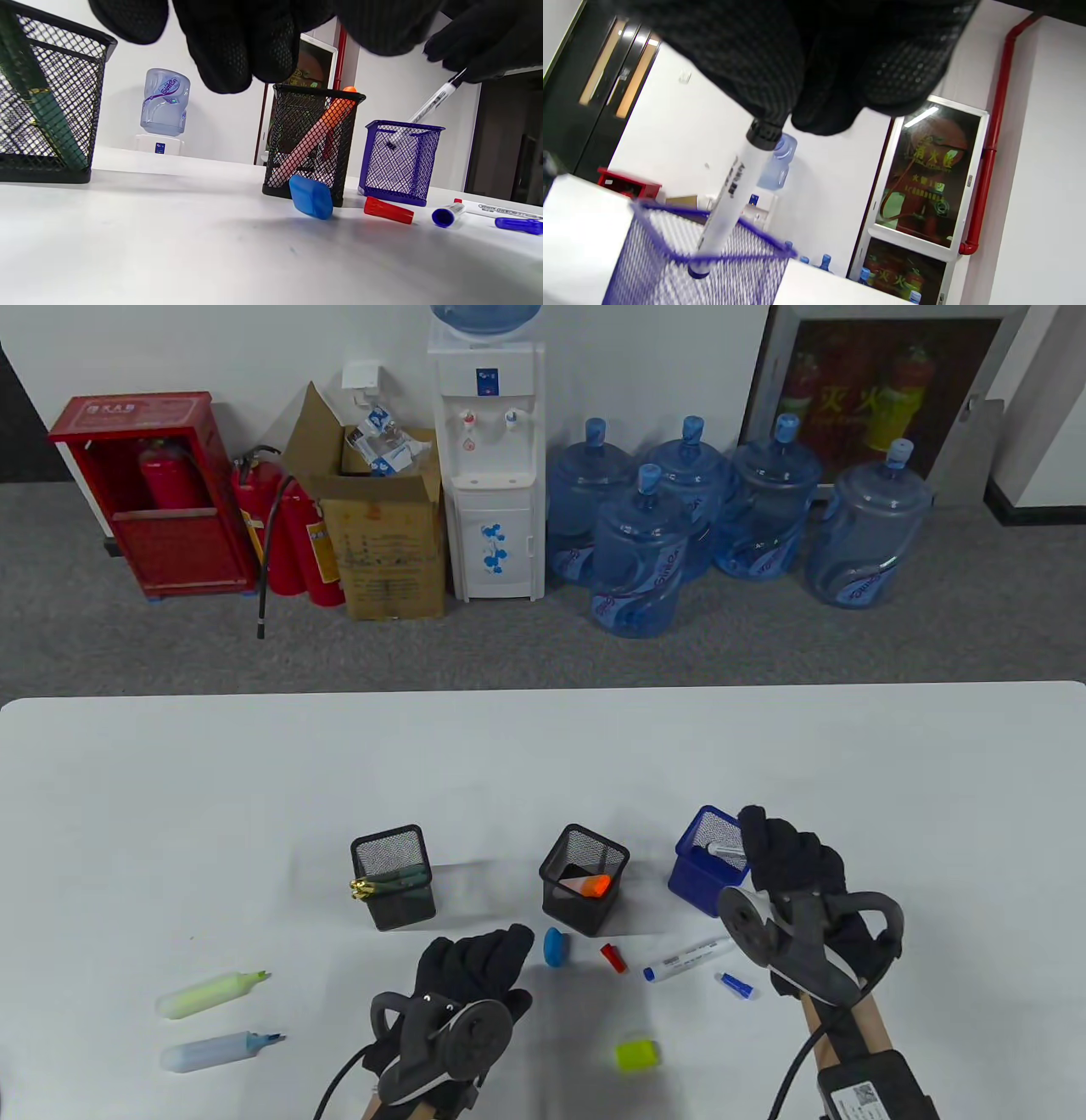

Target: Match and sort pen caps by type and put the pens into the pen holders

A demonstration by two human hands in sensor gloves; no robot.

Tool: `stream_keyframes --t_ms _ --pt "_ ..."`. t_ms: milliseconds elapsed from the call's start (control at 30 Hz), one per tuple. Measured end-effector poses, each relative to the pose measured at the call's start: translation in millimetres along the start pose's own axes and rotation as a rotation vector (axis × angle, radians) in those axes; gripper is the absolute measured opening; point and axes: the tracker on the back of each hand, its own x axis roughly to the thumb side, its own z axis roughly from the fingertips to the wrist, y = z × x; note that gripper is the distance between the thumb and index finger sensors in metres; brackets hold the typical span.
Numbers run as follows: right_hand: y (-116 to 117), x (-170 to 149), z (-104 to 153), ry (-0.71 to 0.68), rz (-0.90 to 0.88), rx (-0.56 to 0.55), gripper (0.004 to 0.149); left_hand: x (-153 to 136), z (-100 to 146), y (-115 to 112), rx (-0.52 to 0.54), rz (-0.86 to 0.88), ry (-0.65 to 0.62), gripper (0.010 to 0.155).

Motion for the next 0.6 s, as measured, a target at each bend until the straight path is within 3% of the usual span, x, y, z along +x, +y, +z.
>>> stream_keyframes --t_ms 333,433,600 --pt "21.6 19.5 1.0 -0.022 0.01 0.047 0.068 1.4 -0.7 0.3 -0.018 -0.024 -0.009 0.075" --pt "16.4 14.1 6.2 -0.042 0.03 0.051 0.075 1.0 -0.7 -0.1 -0.02 -0.019 -0.008 0.074" --pt "5.2 7.5 20.2 -0.049 -0.024 -0.021 0.069 0.0 -0.9 0.2 -0.024 -0.02 -0.003 0.074"
